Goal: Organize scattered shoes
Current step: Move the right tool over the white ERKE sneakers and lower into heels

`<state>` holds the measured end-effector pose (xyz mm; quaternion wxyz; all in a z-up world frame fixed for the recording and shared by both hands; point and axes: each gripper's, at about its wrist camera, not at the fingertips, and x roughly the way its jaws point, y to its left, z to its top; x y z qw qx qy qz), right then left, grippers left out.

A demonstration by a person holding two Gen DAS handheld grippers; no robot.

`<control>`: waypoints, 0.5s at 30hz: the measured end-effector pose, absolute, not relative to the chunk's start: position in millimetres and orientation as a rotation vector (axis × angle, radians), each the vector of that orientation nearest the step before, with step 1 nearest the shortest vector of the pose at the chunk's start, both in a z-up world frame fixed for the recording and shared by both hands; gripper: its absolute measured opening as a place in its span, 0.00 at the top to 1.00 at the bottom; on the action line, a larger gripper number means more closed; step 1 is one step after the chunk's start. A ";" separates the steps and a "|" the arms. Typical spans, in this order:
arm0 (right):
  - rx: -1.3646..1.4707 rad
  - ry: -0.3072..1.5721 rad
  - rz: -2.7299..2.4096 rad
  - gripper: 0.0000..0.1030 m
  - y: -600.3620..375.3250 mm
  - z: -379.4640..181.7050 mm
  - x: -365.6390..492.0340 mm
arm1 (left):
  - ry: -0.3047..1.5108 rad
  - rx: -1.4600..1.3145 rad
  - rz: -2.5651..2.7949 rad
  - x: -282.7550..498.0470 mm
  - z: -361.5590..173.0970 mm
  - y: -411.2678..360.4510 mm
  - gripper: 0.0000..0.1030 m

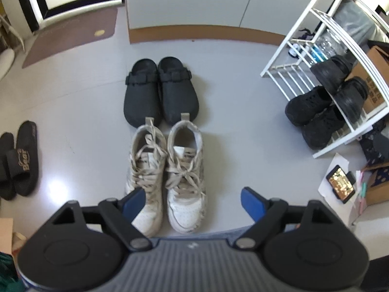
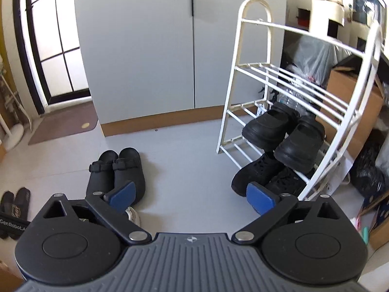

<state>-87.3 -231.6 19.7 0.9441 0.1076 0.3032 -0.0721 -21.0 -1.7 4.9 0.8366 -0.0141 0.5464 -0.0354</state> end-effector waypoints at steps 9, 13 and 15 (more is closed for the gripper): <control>0.302 0.653 -0.135 0.03 -227.3 -6.4 -73.7 | 1.179 -0.029 -0.076 -4.3 -8.7 26.3 0.15; 0.309 0.642 -0.177 0.03 -218.1 -11.3 -60.5 | 1.169 -0.026 -0.084 1.4 -12.0 33.0 0.15; 0.344 0.665 -0.144 0.03 -213.5 -15.0 -51.0 | 1.179 -0.047 -0.092 3.5 -16.4 36.8 0.15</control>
